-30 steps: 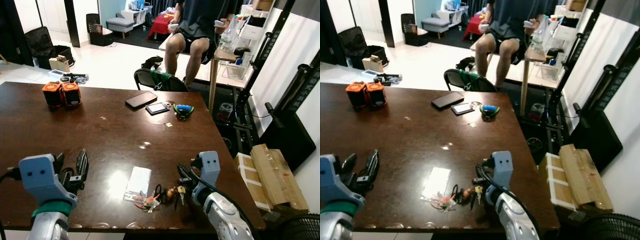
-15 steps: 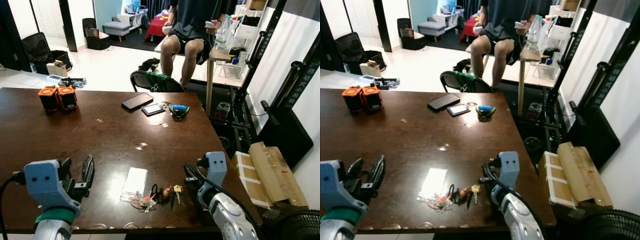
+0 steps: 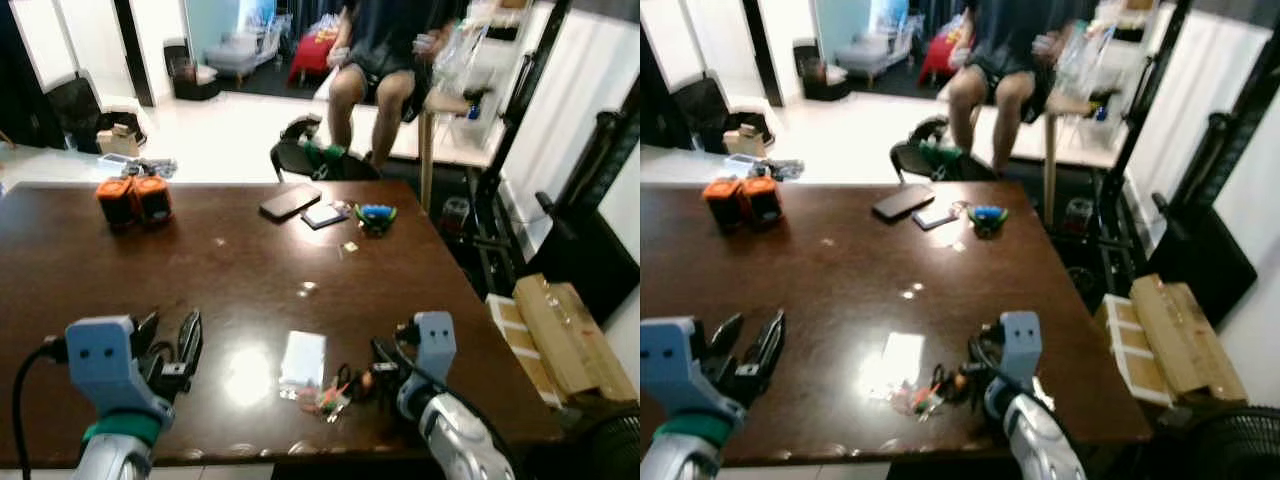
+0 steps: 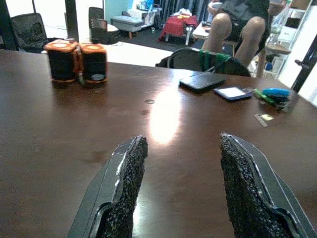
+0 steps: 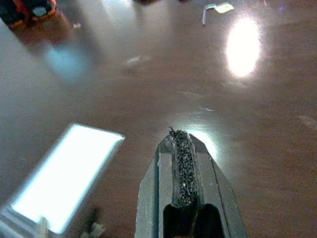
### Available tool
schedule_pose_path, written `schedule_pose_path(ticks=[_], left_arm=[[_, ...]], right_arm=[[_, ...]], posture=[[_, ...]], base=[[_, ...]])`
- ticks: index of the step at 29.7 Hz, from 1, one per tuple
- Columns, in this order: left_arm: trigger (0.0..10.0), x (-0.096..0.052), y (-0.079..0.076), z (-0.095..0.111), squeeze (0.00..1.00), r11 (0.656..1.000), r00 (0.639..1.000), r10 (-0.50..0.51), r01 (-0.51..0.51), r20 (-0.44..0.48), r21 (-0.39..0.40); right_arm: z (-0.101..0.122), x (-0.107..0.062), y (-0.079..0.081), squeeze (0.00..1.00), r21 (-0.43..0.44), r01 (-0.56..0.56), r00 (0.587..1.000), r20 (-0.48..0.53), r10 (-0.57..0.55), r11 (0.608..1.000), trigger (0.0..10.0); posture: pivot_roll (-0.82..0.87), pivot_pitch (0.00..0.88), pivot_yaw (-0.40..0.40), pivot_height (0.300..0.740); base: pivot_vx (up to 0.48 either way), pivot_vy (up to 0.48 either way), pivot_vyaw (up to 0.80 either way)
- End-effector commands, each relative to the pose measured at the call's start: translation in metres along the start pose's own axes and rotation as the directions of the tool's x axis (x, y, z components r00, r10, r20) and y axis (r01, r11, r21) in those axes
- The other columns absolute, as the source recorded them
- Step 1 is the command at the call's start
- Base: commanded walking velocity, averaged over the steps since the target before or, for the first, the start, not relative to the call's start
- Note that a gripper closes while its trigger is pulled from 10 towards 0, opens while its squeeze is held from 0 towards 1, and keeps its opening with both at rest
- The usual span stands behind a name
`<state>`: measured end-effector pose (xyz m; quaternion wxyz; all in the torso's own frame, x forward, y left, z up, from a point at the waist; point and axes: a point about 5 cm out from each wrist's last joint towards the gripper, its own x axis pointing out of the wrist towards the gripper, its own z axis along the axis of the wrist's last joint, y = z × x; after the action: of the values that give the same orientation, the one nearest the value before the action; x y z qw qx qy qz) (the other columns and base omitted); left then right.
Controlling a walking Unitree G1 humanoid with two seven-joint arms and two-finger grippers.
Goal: Hang keys on a hook
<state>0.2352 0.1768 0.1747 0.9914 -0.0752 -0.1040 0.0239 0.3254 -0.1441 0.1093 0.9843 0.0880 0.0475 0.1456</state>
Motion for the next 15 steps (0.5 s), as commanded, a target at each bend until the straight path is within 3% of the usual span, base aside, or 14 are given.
schedule_pose_path(ticks=[1,4,15], left_arm=[[10.0,-0.0026,0.004,-0.0022,0.0,1.0,1.0,0.012,-0.012,-0.018,0.022],[10.0,-0.0021,0.0031,-0.0018,0.0,0.999,1.0,0.005,-0.004,-0.014,0.035],[10.0,-0.0017,0.0046,-0.0012,0.0,0.999,1.0,0.015,-0.015,-0.014,0.031]], right_arm=[[-0.008,-0.0012,0.0038,0.0,0.017,-0.004,1.0,-0.024,0.004,1.0,10.0],[-0.0081,-0.001,0.004,0.0,0.019,-0.002,1.0,-0.024,0.002,1.0,10.0],[-0.0084,-0.0008,0.0053,0.0,0.025,0.004,1.0,-0.021,-0.003,1.0,10.0]], posture=[[-0.12,0.039,0.069,0.74],[-0.12,0.039,0.069,0.74],[-0.12,0.044,0.075,0.74]], base=[[0.0,0.0,0.0],[0.0,-0.102,0.0],[0.0,-0.48,0.0]])
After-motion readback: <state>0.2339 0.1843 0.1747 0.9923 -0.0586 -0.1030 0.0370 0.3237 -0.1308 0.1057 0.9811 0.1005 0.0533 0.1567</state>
